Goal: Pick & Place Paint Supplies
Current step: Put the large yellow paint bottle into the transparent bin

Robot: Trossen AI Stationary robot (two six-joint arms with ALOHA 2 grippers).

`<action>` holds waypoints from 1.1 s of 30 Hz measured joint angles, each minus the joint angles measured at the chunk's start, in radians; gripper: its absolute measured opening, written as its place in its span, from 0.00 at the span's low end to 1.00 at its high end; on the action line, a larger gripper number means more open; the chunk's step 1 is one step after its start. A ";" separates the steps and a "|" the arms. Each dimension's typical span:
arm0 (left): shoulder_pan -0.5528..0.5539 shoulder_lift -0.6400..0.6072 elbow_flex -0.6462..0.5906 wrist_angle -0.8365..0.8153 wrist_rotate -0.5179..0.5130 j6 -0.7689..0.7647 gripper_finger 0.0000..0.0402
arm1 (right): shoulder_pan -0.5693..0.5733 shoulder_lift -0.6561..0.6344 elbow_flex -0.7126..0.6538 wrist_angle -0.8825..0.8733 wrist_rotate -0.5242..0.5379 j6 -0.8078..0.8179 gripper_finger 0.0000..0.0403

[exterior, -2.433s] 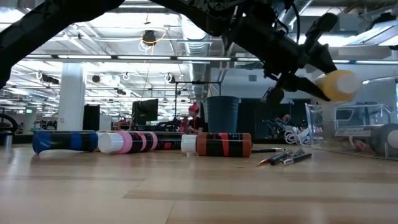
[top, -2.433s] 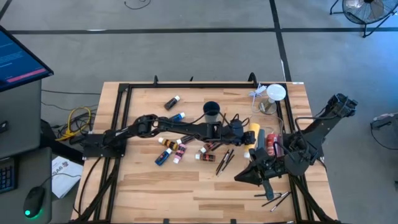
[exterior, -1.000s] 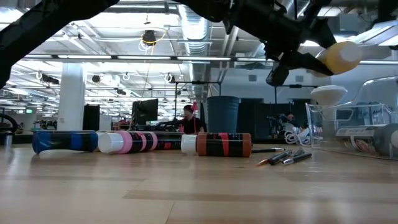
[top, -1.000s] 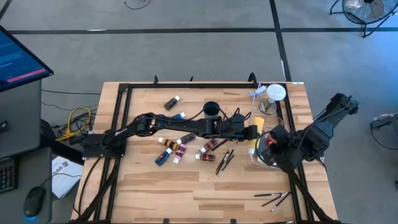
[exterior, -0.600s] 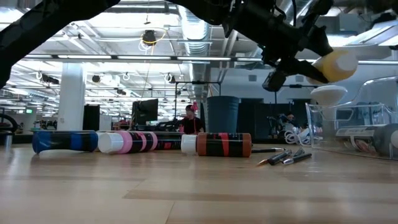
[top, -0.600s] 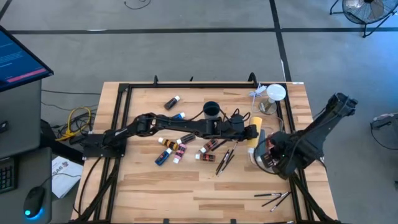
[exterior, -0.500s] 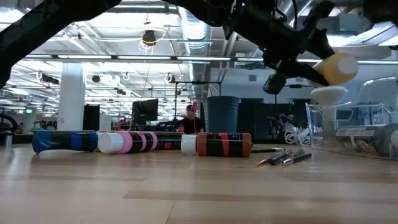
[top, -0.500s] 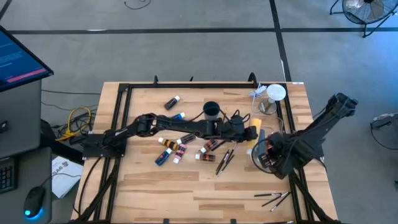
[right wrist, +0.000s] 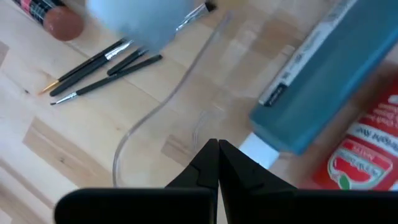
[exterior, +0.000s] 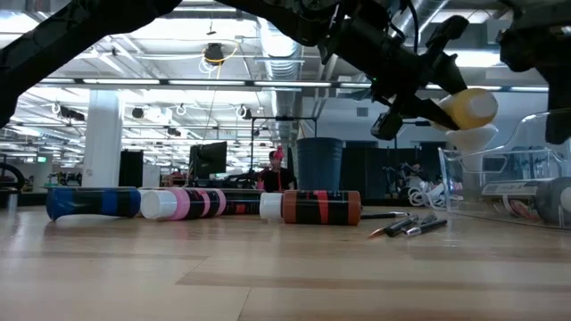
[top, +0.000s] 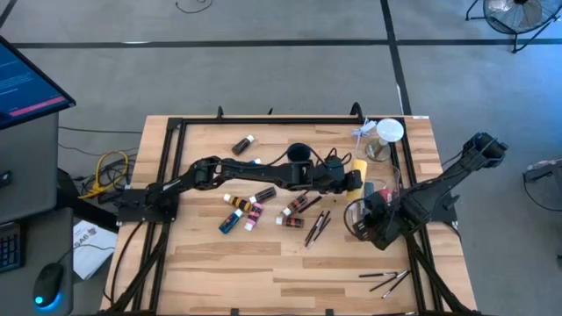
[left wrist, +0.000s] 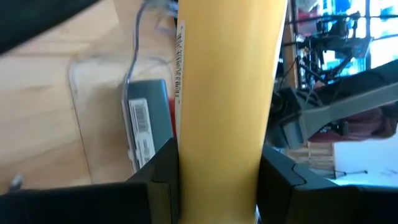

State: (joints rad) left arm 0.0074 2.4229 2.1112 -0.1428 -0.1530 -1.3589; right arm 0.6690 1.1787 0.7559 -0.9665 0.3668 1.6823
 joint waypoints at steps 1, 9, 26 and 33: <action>0.000 0.000 0.000 0.000 0.003 0.000 0.28 | -0.011 0.003 0.000 0.010 0.000 -0.017 0.00; 0.000 0.000 0.000 0.002 0.005 0.000 0.28 | -0.131 0.058 0.000 0.075 -0.001 -0.186 0.00; 0.005 -0.003 -0.002 -0.019 0.050 0.045 0.28 | -0.179 0.183 0.001 0.318 -0.064 -0.358 0.00; -0.007 -0.012 0.002 -0.035 0.080 0.008 0.28 | -0.146 0.143 0.041 0.233 -0.082 -0.331 0.00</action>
State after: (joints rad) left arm 0.0007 2.4111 2.1128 -0.1773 -0.0733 -1.3506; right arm 0.5229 1.3214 0.7972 -0.7332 0.2846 1.3515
